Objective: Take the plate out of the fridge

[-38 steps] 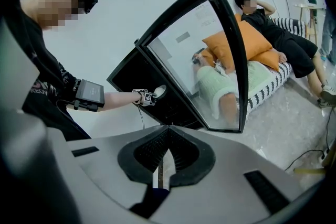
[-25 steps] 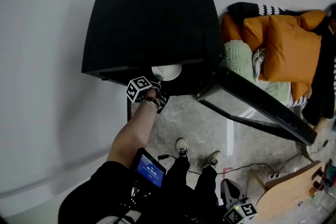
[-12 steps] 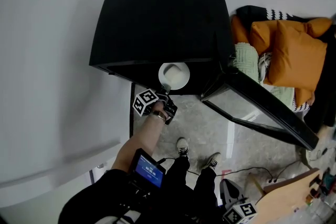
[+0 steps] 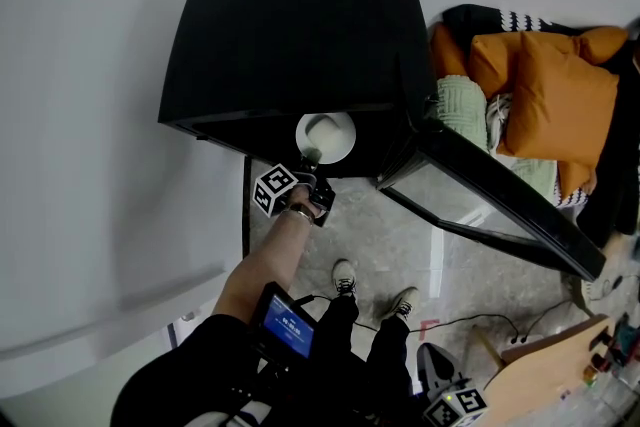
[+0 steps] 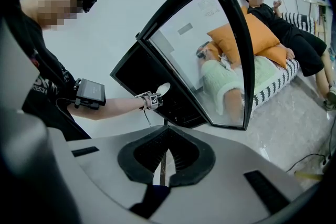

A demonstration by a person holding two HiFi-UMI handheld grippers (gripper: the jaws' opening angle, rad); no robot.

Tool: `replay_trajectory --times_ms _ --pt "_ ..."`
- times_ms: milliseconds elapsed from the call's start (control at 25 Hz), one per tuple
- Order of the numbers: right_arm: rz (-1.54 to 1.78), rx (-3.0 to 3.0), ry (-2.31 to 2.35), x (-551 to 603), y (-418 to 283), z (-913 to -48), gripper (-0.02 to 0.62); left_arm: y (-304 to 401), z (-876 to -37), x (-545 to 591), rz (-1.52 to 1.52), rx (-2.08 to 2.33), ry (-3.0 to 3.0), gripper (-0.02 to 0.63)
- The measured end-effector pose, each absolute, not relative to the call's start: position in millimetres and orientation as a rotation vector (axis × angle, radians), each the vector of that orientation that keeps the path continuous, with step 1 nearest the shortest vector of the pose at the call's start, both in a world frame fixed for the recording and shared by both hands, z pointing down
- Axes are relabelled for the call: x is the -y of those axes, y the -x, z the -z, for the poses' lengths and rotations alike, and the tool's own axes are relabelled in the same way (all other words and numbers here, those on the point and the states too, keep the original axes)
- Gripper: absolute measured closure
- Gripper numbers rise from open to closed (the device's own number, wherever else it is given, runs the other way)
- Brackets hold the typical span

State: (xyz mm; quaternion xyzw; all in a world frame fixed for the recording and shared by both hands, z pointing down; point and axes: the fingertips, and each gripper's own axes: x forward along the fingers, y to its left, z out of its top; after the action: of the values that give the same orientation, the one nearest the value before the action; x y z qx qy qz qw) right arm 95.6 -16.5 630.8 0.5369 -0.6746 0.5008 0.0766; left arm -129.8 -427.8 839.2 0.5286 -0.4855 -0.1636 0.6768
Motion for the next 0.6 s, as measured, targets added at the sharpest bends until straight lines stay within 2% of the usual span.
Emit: replay_trajectory --times_ms 320,600 --pt "-1.499 2.037 -1.568 18.6 -93.5 -633.5 0.591 126.1 -842.7 430.1 0.404 1.078 -1.199 0.561" --pt "-1.475 2.07 -1.521 23.2 -90.0 -631.4 0.591 131.7 -830.7 422.8 0.453 1.069 -1.222 0.59"
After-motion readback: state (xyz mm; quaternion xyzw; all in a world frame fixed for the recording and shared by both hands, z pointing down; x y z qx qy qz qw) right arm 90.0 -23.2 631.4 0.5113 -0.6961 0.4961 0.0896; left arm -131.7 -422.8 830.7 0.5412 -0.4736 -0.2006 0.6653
